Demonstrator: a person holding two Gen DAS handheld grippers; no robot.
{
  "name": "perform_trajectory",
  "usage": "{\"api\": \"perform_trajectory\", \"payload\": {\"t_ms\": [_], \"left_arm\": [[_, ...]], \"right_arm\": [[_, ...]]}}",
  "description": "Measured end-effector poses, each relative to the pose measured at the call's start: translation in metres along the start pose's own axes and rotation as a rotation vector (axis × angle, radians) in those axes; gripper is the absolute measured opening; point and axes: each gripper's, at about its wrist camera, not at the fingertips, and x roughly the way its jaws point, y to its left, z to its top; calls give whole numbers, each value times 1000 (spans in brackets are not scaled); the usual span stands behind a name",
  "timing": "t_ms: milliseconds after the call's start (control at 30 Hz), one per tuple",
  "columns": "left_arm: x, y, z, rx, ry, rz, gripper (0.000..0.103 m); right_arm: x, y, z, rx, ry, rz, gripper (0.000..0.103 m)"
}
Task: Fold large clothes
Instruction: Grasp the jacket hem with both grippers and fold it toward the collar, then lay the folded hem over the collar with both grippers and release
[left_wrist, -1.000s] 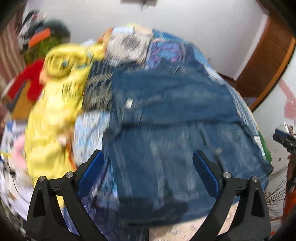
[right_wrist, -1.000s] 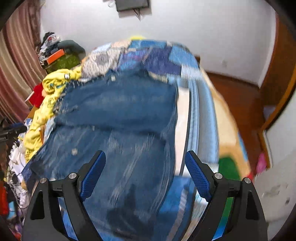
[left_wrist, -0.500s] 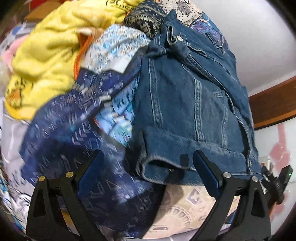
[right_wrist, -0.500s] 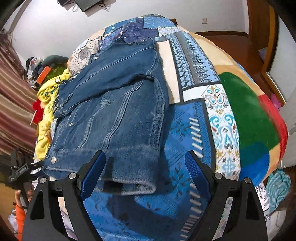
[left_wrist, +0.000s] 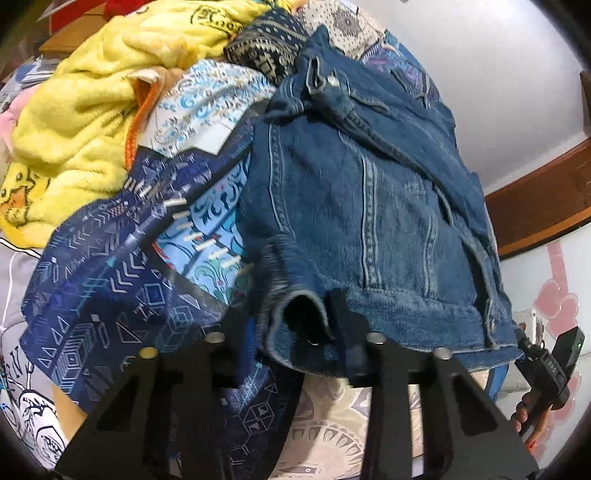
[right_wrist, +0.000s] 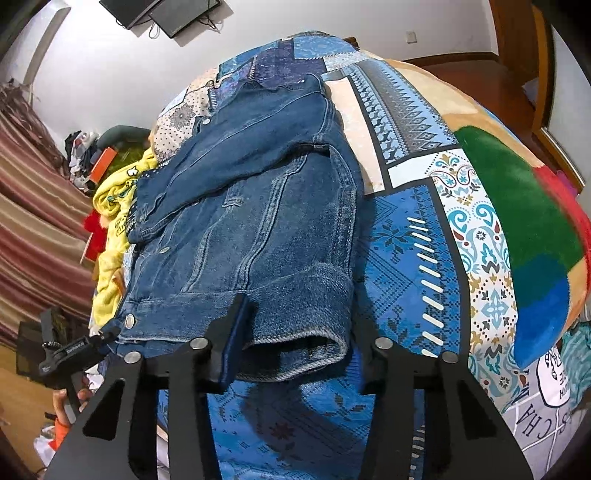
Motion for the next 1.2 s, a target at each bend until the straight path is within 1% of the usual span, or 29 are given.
{"api": "perform_trajectory", "payload": {"t_ms": [33, 67, 100, 133, 200, 300, 500, 567, 667, 733, 833, 900, 933, 1000, 1100, 1167, 1200], "left_arm": [[-3, 2, 1, -3, -12, -5, 23], [-4, 4, 4, -6, -25, -12, 22], [-6, 3, 5, -6, -41, -16, 18], [-8, 0, 6, 1, -59, -18, 14], [-13, -11, 10, 26, -94, -12, 12], [-22, -29, 20, 74, -134, -6, 11], [-48, -61, 55, 143, -234, -58, 11], [-57, -74, 74, 172, -278, -65, 11], [-67, -87, 99, 186, -317, -86, 10], [-67, -94, 123, 187, -340, -95, 10], [-61, -105, 158, 193, -366, -73, 10], [-54, -109, 182, 184, -365, -78, 10], [-46, -110, 199, 168, -349, -108, 10], [-35, -109, 221, 143, -331, -129, 10], [-10, -106, 258, 104, -302, -127, 10], [14, -103, 283, 70, -267, -130, 10], [22, -102, 289, 60, -257, -122, 11]], "right_arm": [[-1, 1, 1, -2, -3, 6, 32], [-2, 2, 2, -1, -8, 14, 24], [-3, 2, 4, -1, -11, 18, 18], [-4, 3, 6, -4, -15, 24, 16], [-6, 4, 11, -6, -27, 42, 14], [-12, 9, 20, -13, -66, 73, 13], [-17, 32, 53, -92, -128, 108, 12], [-17, 39, 65, -117, -152, 112, 12], [-18, 49, 91, -152, -204, 108, 11], [-19, 53, 107, -169, -232, 104, 11], [-14, 59, 139, -193, -267, 94, 11], [-4, 63, 164, -210, -276, 87, 11], [4, 65, 177, -221, -271, 73, 11], [20, 66, 201, -232, -259, 49, 11], [49, 63, 236, -219, -232, 22, 11], [71, 59, 256, -192, -216, 8, 11], [81, 57, 263, -178, -202, 5, 11]]}}
